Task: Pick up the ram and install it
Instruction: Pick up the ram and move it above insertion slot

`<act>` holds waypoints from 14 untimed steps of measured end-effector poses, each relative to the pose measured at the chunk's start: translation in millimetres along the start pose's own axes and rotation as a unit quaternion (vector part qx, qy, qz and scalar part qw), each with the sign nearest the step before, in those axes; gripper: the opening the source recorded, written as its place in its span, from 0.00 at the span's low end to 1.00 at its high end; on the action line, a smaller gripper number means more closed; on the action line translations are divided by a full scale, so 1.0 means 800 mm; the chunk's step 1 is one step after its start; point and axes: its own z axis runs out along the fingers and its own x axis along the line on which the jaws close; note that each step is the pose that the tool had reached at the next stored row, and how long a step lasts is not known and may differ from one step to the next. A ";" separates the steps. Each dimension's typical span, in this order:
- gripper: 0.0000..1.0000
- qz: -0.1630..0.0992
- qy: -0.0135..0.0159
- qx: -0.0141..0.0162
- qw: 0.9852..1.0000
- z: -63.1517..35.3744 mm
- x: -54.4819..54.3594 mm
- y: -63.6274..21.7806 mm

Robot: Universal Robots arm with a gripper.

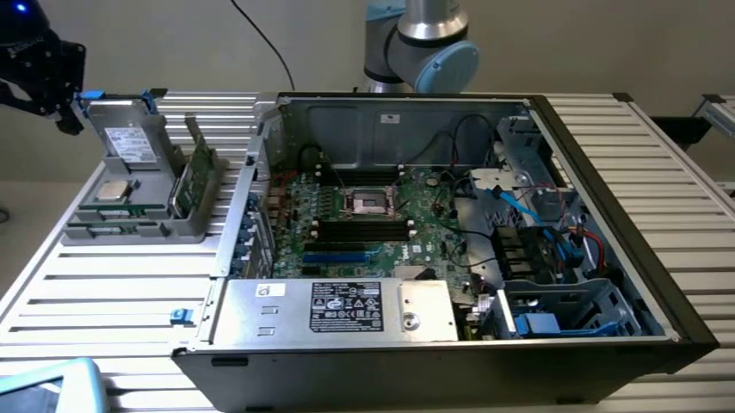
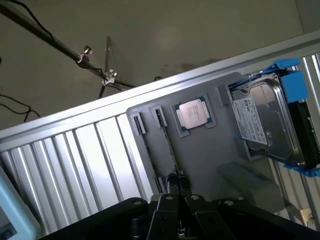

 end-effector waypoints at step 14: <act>0.11 -0.123 0.016 0.002 0.992 0.000 0.000 0.000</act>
